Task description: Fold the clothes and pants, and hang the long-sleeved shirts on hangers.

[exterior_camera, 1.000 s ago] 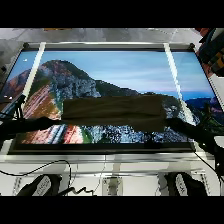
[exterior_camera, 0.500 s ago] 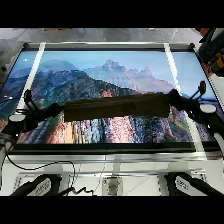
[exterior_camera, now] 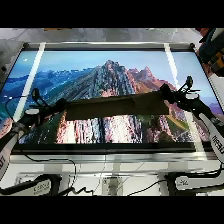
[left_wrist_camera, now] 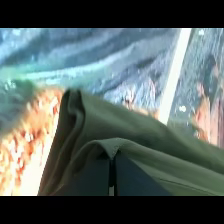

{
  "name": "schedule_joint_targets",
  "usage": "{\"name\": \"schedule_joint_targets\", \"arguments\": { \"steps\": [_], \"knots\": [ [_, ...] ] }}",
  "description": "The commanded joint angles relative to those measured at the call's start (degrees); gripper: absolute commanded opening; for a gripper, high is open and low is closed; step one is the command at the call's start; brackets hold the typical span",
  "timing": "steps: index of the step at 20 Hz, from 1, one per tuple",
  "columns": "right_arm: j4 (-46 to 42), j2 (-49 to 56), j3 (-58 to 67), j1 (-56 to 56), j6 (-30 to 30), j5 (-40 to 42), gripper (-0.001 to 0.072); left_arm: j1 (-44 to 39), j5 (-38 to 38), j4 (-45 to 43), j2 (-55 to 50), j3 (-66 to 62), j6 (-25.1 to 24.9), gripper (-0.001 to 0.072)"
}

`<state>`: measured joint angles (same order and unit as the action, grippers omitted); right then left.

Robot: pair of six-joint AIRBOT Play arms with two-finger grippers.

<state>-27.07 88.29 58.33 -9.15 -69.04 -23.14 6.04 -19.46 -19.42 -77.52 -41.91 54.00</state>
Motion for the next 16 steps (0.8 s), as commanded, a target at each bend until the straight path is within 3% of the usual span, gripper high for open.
{"name": "schedule_joint_targets", "arguments": {
  "steps": [1,2,3,4,7,8,11,13,16],
  "knots": [
    [-0.31,1.46,0.76,0.63,0.11,1.88,0.003,-0.57,2.58,0.61,-2.86,-3.1,0.0,0.0253],
    [-0.59,1.46,0.76,0.63,0.11,1.51,0.0126,-0.57,2.56,0.61,-3.02,-3.28,0.0,0.0561],
    [-1.27,1.46,0.76,0.63,0.11,0.96,0.0286,-0.57,2.54,0.61,-2.95,-3.28,-0.02,0.072],
    [-2.12,1.46,0.79,0.63,0.11,0.15,0.0398,-0.57,2.08,0.48,-2.8,-3.28,-1.03,0.0719],
    [-6.82,1.36,0.81,0.63,0.11,-2.91,0.0408,0.72,-3.41,-5.18,-1.09,-3.28,-4.68,0.0712],
    [-8.68,1.36,0.83,0.63,0.11,-4.52,0.0407,1.75,-5.75,-8.13,-0.57,-3.28,-3.78,0.071],
    [-13.18,1.36,0.85,0.63,1.18,-10.47,0.0409,6.97,-14.53,-18.95,-0.9,-3.28,7.85,0.0711],
    [-14.08,1.36,1.42,0.7,2.82,-14.38,0.0448,9.66,-20.79,-22.56,-2.32,-3.3,8.44,0.071],
    [-13.86,1.36,2.97,1.2,2.8,-17.29,0.0449,9.64,-26.86,-21.68,-6.49,-5.03,6.45,0.071]
  ]
}}
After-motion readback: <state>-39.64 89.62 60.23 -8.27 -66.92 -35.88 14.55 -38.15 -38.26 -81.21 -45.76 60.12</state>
